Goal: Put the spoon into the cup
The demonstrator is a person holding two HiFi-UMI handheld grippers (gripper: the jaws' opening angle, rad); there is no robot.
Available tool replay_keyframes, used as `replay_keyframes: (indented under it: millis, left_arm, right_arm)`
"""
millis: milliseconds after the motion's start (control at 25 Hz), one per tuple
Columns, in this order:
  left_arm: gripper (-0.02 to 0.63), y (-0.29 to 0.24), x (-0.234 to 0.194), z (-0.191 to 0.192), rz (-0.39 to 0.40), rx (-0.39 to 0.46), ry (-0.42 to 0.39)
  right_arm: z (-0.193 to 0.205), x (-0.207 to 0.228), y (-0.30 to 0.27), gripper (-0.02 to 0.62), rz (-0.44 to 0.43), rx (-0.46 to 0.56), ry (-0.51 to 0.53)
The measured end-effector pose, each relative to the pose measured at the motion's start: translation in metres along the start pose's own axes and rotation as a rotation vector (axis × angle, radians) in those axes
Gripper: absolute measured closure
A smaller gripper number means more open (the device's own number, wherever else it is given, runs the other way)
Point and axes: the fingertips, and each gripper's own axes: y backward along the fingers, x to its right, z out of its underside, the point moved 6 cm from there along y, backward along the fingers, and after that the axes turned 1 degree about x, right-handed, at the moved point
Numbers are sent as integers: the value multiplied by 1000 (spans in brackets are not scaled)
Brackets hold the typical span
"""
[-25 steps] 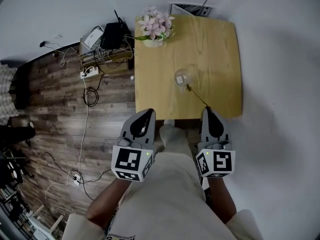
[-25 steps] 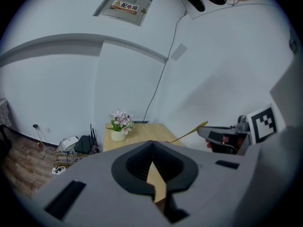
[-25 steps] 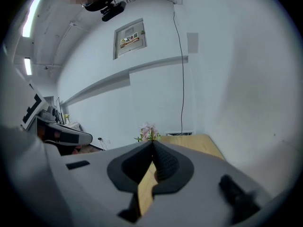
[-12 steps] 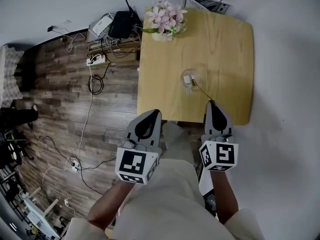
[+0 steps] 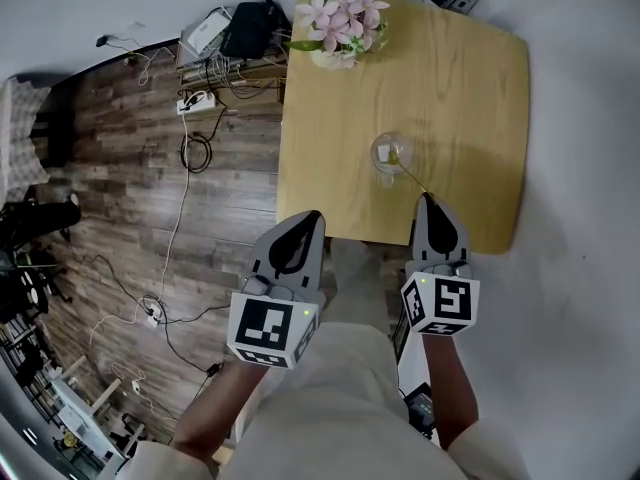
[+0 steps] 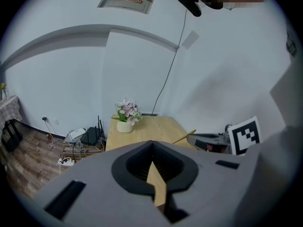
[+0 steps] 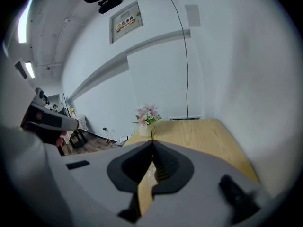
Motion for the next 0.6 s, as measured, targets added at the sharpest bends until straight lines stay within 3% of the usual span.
replay_keyframes:
  millis: [600]
  left_arm:
    - [595,-22,-3,23,-8,-35,48]
  right_arm:
    - [25,3,-46,565,-50,-58,42]
